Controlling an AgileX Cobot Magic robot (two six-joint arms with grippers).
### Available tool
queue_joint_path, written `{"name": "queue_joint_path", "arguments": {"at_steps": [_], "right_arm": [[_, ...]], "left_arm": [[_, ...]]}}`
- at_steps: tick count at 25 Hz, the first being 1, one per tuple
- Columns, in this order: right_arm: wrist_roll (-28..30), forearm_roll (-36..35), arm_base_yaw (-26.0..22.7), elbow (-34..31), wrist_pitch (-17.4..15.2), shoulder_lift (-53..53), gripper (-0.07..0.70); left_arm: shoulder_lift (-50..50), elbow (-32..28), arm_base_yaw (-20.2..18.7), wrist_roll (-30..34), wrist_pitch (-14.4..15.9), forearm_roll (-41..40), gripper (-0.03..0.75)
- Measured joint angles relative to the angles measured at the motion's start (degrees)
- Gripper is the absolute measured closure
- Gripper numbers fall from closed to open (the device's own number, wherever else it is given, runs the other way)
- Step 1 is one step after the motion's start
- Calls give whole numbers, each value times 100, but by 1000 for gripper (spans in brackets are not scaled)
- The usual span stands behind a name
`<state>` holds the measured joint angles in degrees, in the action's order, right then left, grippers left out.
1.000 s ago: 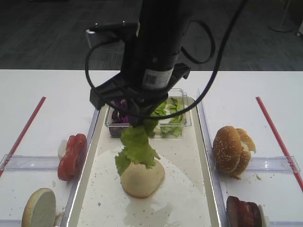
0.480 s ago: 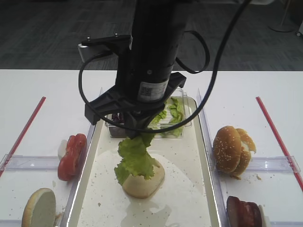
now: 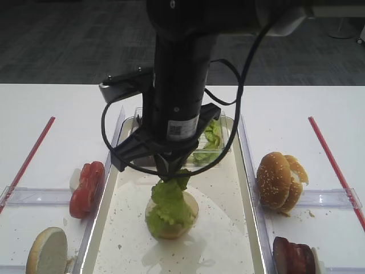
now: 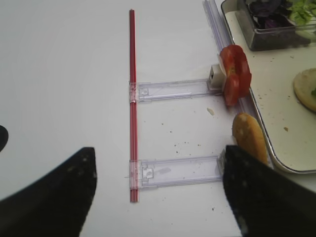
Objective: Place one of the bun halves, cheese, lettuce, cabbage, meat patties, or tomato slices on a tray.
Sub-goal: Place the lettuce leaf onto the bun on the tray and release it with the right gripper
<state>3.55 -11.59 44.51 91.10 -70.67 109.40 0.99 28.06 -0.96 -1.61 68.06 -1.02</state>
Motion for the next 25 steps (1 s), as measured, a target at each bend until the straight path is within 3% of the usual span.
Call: {"name": "queue_joint_path", "arguments": {"at_steps": [6,14,25], "right_arm": [[32,38,0,0,33,367,582],[55,143,0,0,413,656,582],[55,318,0,0,636,876,582]], "left_arm": [[0,0,0,0,0,0,223],[0,0,0,0,0,0,223],[0,0,0,0,0,0,223]]}}
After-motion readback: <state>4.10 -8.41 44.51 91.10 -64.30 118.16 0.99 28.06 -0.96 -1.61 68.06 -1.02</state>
